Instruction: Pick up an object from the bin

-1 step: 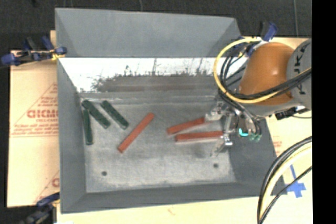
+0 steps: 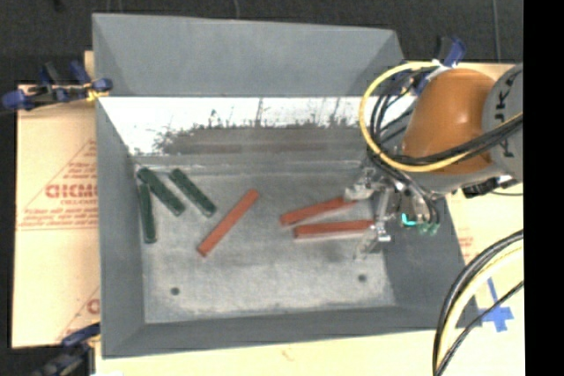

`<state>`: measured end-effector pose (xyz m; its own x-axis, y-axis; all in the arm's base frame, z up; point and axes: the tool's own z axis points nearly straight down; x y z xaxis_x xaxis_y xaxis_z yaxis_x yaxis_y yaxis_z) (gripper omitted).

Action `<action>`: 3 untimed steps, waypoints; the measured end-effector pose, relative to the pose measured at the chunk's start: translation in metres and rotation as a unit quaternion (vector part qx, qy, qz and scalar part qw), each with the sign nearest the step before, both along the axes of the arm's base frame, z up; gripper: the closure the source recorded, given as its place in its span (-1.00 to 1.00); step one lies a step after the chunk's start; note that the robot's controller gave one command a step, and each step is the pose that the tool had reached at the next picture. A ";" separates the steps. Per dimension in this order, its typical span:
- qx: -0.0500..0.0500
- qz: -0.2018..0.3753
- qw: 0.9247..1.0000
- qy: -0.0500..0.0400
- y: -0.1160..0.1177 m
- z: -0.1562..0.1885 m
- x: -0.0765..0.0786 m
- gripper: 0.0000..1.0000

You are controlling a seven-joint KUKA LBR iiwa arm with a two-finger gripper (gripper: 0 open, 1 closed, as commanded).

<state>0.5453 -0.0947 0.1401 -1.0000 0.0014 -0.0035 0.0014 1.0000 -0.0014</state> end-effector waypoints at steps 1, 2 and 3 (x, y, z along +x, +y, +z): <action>-0.001 -0.035 0.999 -0.012 0.021 -0.057 0.030 1.00; -0.001 -0.034 0.999 -0.012 0.021 -0.057 0.030 1.00; 0.000 -0.033 0.999 0.001 0.021 -0.023 0.032 1.00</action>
Offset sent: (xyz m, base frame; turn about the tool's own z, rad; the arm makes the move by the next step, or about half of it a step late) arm 0.0000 0.0000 0.0000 0.0000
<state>0.5771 -0.0735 0.1174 -0.9977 0.0674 -0.0013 0.0674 0.9977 -0.0009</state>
